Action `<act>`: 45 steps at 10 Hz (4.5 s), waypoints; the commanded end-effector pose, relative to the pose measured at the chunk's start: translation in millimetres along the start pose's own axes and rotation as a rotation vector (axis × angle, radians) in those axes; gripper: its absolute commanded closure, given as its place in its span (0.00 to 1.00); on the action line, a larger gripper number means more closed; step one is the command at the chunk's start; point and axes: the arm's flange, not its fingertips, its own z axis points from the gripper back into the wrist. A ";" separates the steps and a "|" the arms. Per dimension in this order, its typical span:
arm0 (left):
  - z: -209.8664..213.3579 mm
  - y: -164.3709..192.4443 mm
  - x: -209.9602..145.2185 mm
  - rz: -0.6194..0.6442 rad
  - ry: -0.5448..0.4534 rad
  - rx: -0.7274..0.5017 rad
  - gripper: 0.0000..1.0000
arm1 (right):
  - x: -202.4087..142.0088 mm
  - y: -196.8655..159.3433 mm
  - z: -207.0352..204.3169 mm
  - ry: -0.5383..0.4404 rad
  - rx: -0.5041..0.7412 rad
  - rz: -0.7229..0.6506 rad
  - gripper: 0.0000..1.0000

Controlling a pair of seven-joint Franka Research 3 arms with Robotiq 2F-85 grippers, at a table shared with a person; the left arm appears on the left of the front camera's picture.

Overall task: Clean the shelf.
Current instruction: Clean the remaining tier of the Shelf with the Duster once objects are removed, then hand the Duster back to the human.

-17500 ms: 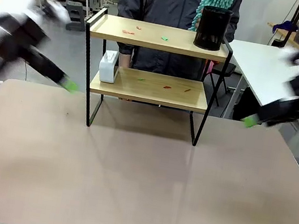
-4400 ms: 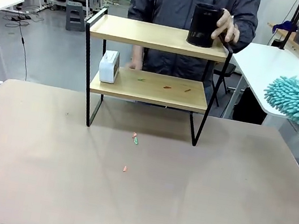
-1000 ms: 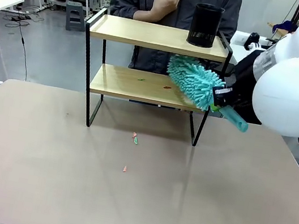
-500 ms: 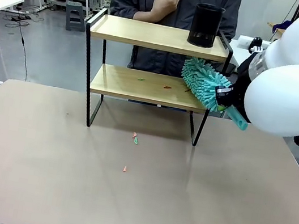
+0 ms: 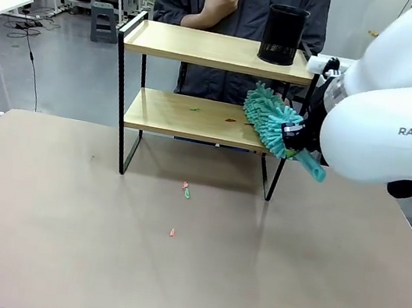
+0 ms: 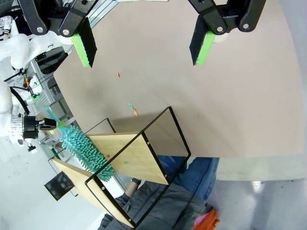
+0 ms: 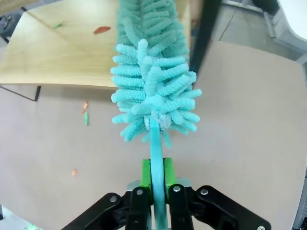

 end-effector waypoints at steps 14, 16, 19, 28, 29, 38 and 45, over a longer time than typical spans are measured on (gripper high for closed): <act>-1.4 -0.3 0.4 -0.019 -0.012 -0.010 0.00 | -11.7 -71.7 34.5 0.142 0.656 0.765 0.87; -1.4 -0.3 0.4 -0.019 -0.012 -0.010 0.00 | -35.0 -115.9 66.8 0.041 0.762 0.717 0.87; -1.4 -0.3 0.4 -0.019 -0.012 -0.010 0.00 | -88.0 -191.7 138.2 -0.009 0.855 0.506 0.87; -1.4 -0.3 0.4 -0.019 -0.012 -0.010 0.00 | -188.7 -317.8 205.2 -0.097 0.533 -0.114 0.87; -1.4 -0.3 0.4 -0.019 -0.012 -0.010 0.00 | -188.7 -317.8 205.2 -0.097 0.533 -0.114 0.87; -1.4 -0.3 0.4 -0.019 -0.012 -0.010 0.00 | -188.7 -317.8 205.2 -0.097 0.533 -0.114 0.87; -35.5 -176.9 40.5 -0.425 0.067 -0.661 0.00 | -107.3 -238.2 317.3 -0.326 0.636 0.427 0.87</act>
